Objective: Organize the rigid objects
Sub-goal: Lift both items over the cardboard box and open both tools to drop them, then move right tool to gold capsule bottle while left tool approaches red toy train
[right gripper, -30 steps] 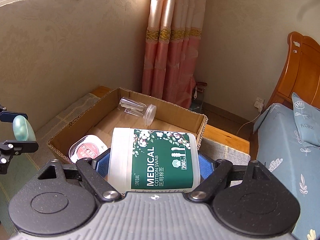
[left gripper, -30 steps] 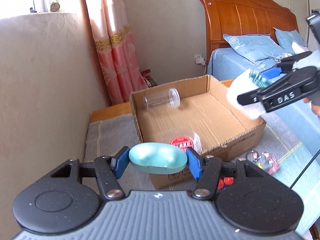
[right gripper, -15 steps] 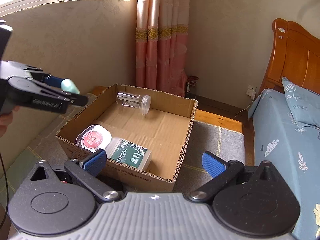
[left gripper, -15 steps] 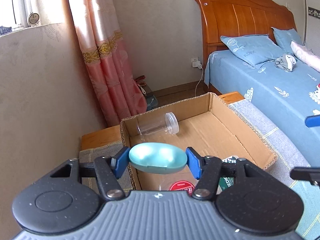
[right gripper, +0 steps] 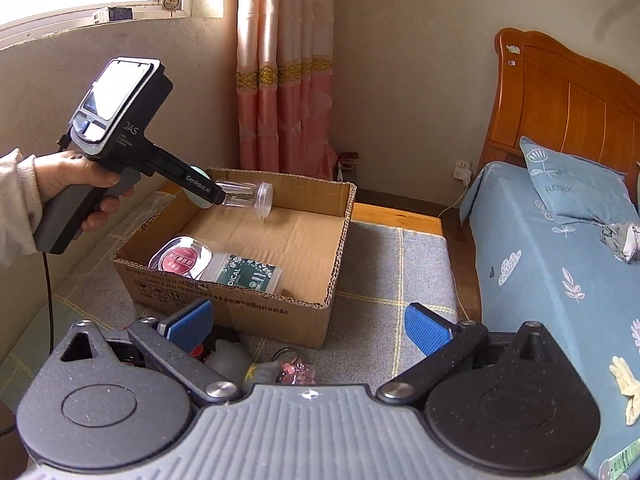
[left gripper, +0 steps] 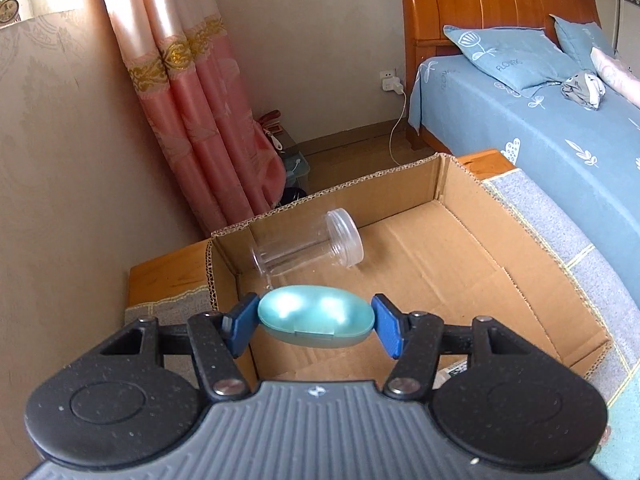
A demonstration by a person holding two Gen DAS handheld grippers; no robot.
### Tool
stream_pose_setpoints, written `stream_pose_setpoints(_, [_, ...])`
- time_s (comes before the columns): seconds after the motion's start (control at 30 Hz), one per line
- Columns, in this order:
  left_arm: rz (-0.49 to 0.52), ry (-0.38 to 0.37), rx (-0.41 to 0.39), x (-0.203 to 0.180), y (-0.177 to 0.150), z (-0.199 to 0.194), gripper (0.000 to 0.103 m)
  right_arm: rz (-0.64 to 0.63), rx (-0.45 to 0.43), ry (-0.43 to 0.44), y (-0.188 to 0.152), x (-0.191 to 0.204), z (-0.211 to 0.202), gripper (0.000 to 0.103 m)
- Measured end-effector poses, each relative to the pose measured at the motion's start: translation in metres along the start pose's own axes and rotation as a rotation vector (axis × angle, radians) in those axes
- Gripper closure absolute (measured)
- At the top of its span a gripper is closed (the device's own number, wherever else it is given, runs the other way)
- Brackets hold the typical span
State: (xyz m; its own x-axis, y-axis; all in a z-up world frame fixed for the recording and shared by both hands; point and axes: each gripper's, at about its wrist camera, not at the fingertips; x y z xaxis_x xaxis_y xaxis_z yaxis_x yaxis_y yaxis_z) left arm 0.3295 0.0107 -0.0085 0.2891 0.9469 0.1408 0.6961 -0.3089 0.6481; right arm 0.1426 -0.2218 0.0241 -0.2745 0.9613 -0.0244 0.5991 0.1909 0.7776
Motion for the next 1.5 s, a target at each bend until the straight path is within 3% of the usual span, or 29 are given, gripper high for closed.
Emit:
stream_pose_setpoints(0.1, [-0.008, 0.015, 0.0, 0.003, -0.002, 0.004, 0.034, 0.008, 0.011, -0.002, -0.005, 0.001, -0.001, 0.0])
stream_pose_setpoints(0.17, [-0.008, 0.027, -0.021, 0.004, -0.003, -0.001, 0.017, 0.007, 0.013, -0.005, -0.007, 0.002, -0.002, 0.0])
stream_pose_setpoints(0.23, [-0.005, 0.042, -0.045, 0.005, -0.005, -0.011, 0.01, 0.007, 0.013, -0.008, -0.007, 0.003, -0.002, 0.0])
stream_pose_setpoints(0.47, [-0.024, 0.024, -0.105, 0.011, -0.015, -0.048, 0.002, -0.003, 0.007, -0.016, -0.01, 0.011, 0.0, 0.0])
stream_pose_setpoints(0.77, [-0.022, 0.046, -0.139, 0.001, -0.05, -0.086, 0.002, -0.007, 0.038, -0.012, -0.032, 0.017, 0.015, 0.0])
stream_pose_setpoints(1.03, [-0.1, 0.048, -0.147, -0.002, -0.094, -0.103, 0.001, 0.005, 0.121, 0.001, -0.057, 0.022, 0.037, 0.0])
stream_pose_setpoints(1.5, [-0.167, -0.039, 0.001, -0.028, -0.159, -0.061, 0.001, 0.023, 0.156, 0.021, -0.066, 0.02, 0.041, 0.0])
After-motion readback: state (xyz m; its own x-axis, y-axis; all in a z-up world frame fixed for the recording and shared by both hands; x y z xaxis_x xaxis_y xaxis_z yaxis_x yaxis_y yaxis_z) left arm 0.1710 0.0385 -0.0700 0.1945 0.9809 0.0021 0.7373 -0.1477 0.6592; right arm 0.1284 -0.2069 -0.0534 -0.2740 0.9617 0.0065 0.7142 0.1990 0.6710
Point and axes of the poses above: each gripper's, at about its wrist camera, not at the fingertips, and z roughly the way its jaws point, x to its left, y to its top, and after that the axes turned 1 degree about -y, right-handed
